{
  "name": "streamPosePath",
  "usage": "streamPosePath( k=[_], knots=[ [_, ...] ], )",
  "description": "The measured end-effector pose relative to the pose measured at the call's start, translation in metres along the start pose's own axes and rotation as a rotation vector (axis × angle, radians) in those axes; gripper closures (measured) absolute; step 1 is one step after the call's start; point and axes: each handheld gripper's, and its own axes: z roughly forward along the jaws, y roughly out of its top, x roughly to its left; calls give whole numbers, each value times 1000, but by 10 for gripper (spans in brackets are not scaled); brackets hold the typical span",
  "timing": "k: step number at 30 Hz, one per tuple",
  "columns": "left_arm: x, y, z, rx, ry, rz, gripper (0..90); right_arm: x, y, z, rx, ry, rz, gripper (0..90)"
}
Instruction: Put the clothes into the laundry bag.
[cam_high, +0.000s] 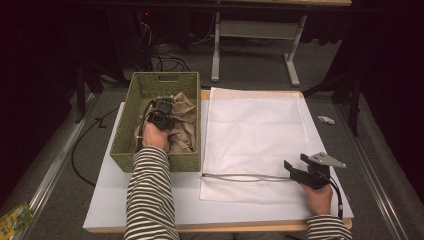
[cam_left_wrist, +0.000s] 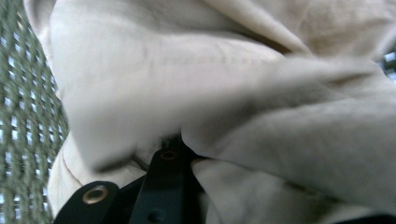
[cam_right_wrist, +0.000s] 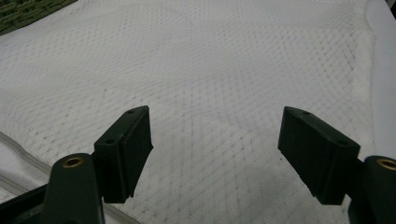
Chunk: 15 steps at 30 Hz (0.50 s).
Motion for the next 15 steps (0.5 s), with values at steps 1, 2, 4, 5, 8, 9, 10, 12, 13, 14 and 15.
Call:
streamPosePath(
  k=[1, 2, 4, 5, 8, 9, 10, 12, 13, 14, 15],
  knots=[
    [2, -1, -4, -18, -6, 3, 741, 0, 0, 0, 0, 0, 0, 258],
    [4, -2, -9, -34, -13, -2, 741, 0, 0, 0, 2, -1, 4, 258],
    [9, -4, -21, -80, -46, -21, 741, 0, 0, 0, 2, 0, 1, 258],
    [9, -4, -21, -80, -46, -21, 740, 0, 0, 0, 2, 0, 1, 258],
    [13, -5, -32, -120, -73, -28, 741, 0, 0, 0, 0, 1, -2, 258],
    [14, -6, -38, -146, -79, -24, 742, 0, 0, 0, 1, 1, -3, 258],
    [15, -7, -41, -158, -88, -28, 742, 0, 0, 0, 1, 1, 1, 258],
    [16, -7, -47, -182, -108, -43, 745, 0, 0, 0, 1, 0, 5, 258],
    [17, -7, -49, -192, -116, -51, 746, 0, 0, 0, 2, 0, 5, 258],
    [17, -7, -52, -201, -125, -54, 747, 0, 0, 0, 2, 1, 1, 258],
    [17, -7, -52, -201, -125, -54, 748, 0, 0, 0, 1, 1, 1, 258]
  ],
)
